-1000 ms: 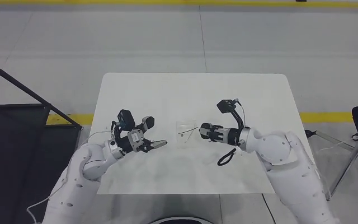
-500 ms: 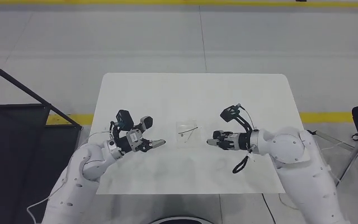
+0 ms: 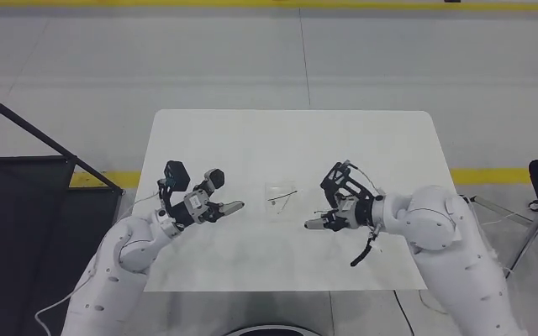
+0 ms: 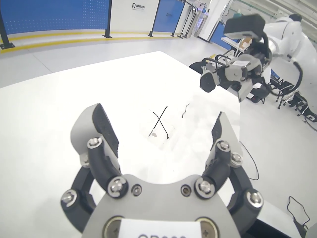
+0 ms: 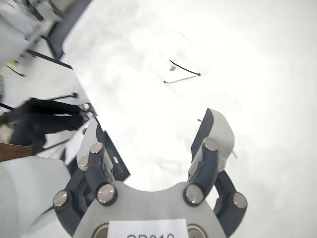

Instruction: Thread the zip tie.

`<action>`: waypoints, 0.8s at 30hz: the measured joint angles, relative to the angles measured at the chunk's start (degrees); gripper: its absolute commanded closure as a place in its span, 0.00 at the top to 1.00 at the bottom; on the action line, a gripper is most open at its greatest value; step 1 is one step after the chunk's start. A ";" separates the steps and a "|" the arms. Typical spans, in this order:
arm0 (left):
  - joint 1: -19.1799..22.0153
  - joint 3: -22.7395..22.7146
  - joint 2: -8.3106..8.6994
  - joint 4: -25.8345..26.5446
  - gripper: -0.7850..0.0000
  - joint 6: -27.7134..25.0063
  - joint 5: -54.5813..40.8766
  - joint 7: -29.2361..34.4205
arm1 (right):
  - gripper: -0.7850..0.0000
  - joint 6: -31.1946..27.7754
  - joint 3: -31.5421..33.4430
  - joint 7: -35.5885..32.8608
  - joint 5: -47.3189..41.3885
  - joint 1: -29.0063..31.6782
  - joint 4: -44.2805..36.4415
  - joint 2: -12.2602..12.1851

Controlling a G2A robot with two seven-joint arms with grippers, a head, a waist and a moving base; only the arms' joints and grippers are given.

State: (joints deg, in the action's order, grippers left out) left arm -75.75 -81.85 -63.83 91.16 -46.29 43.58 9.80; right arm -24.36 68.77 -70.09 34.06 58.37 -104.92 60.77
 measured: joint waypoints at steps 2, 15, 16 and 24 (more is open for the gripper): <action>0.14 0.03 0.05 -0.21 1.00 0.81 -1.47 1.11 | 1.00 -2.76 -1.77 -2.68 3.99 -0.34 -1.17 -0.22; 0.14 0.14 0.05 -0.22 1.00 0.92 -1.69 1.30 | 1.00 -4.03 -3.24 -3.78 7.96 -0.96 -1.66 -0.43; 0.14 0.14 0.05 -0.22 1.00 0.92 -1.69 1.30 | 0.98 -6.67 -3.96 -2.36 9.96 -0.99 -1.49 -0.51; 0.14 0.14 0.05 -0.22 1.00 0.92 -1.69 1.30 | 0.48 -9.51 -12.38 -0.32 20.69 -6.17 2.56 -0.24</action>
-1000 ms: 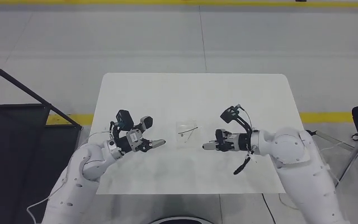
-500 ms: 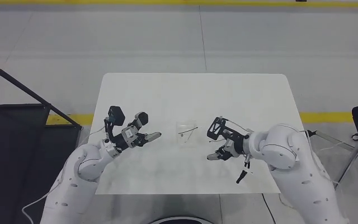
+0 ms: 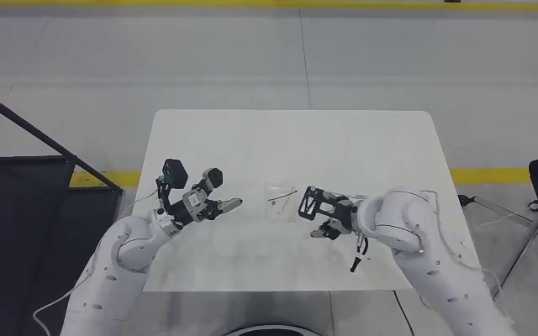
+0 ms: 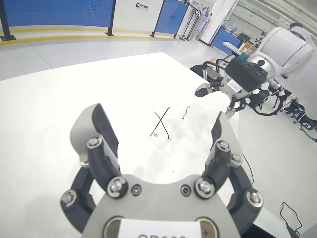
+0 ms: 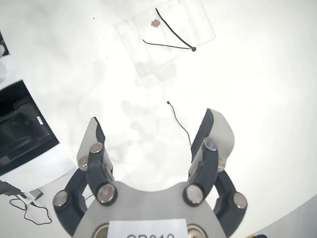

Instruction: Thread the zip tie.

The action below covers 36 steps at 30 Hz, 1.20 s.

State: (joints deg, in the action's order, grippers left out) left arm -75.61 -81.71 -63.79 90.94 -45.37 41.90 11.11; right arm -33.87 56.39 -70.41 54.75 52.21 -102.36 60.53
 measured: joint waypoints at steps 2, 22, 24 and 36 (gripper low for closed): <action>0.00 0.00 0.00 0.00 1.00 0.00 0.00 0.00 | 0.45 0.69 -2.59 -0.69 0.34 -2.25 1.77 0.33; 0.00 0.00 0.00 0.00 1.00 0.00 0.00 0.00 | 0.33 5.54 -18.69 -5.53 -6.89 -18.42 17.64 2.98; 0.00 0.00 0.00 0.00 1.00 0.00 0.00 0.00 | 0.37 5.42 -19.01 -5.32 -7.00 -18.80 18.40 3.16; 0.04 0.34 -0.08 0.15 1.00 3.72 -1.90 0.07 | 0.37 3.21 -18.86 -2.61 -6.57 -18.82 19.48 3.31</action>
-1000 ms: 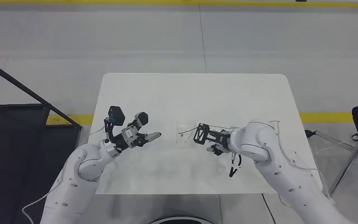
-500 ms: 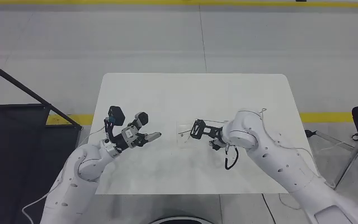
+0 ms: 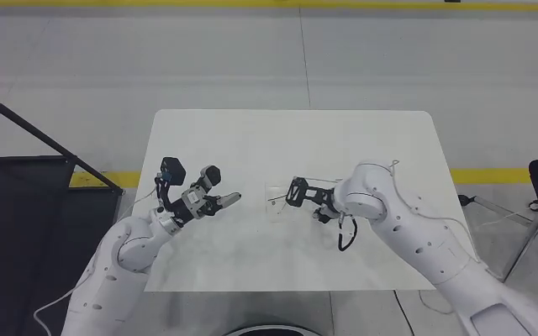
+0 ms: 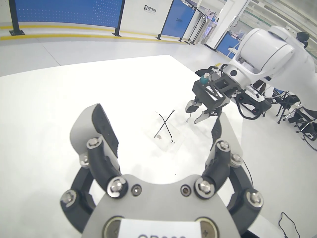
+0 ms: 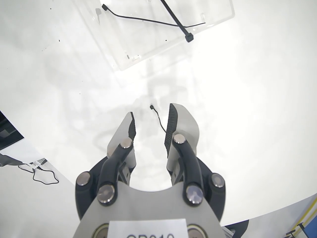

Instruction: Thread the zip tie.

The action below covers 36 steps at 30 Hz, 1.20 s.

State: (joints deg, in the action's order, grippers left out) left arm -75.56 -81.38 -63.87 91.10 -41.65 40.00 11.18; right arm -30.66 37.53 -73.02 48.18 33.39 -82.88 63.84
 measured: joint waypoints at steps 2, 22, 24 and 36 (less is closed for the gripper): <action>0.06 0.01 0.05 -0.01 1.00 -0.24 -0.42 0.21 | 0.34 0.00 -0.42 0.16 0.33 -0.15 0.31 0.19; -0.22 0.09 0.47 0.28 1.00 -1.91 -0.83 0.34 | 0.25 1.85 -4.09 0.20 1.70 -2.71 5.26 2.71; -0.21 0.11 0.50 0.26 1.00 -1.94 -0.89 0.33 | 0.24 1.87 -4.21 0.11 1.75 -2.81 5.48 2.85; -0.16 0.14 0.69 0.21 1.00 -1.98 -1.03 0.03 | 0.20 1.58 -4.87 -0.30 1.72 -3.34 6.89 3.70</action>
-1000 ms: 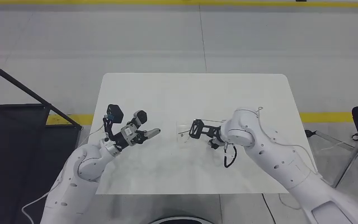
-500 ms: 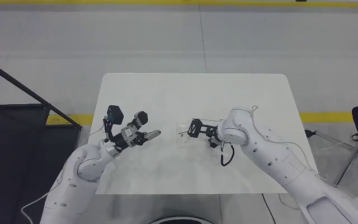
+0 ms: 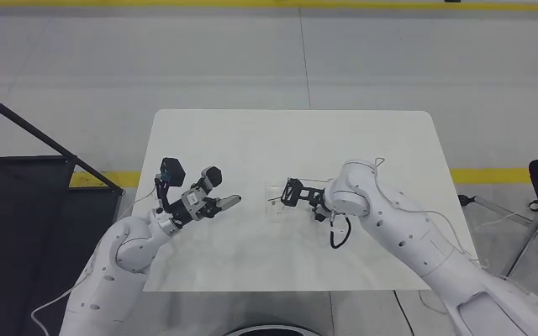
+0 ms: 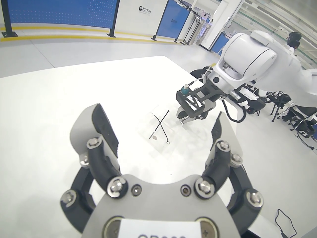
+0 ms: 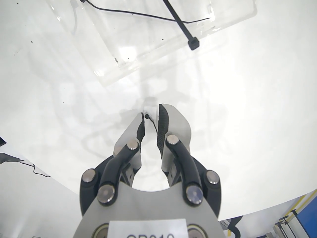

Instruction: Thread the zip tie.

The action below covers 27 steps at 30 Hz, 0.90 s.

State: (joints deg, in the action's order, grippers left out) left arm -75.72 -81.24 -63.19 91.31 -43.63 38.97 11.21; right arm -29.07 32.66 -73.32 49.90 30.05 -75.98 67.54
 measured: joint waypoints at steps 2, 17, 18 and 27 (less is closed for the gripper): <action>0.00 0.00 0.03 0.00 1.00 -0.02 -0.03 0.00 | 0.20 0.00 -0.15 -0.03 0.00 -0.12 0.38 0.18; -0.01 0.03 0.26 -0.01 1.00 -0.18 -0.61 -0.13 | 0.00 -0.69 -0.35 0.06 -0.26 -0.67 2.17 1.01; -0.01 0.04 0.27 -0.01 1.00 -0.17 -0.62 -0.14 | 0.00 -0.69 -0.17 0.31 -0.22 -0.67 2.07 0.98; -0.08 -0.17 0.29 0.08 1.00 1.17 -0.95 -1.44 | 0.00 2.60 6.63 5.69 0.08 2.71 -3.56 -1.31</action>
State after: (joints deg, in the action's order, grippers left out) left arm -75.80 -81.40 -62.90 91.39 -42.46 38.02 9.77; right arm -26.48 39.29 -67.64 49.98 32.76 -79.54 66.23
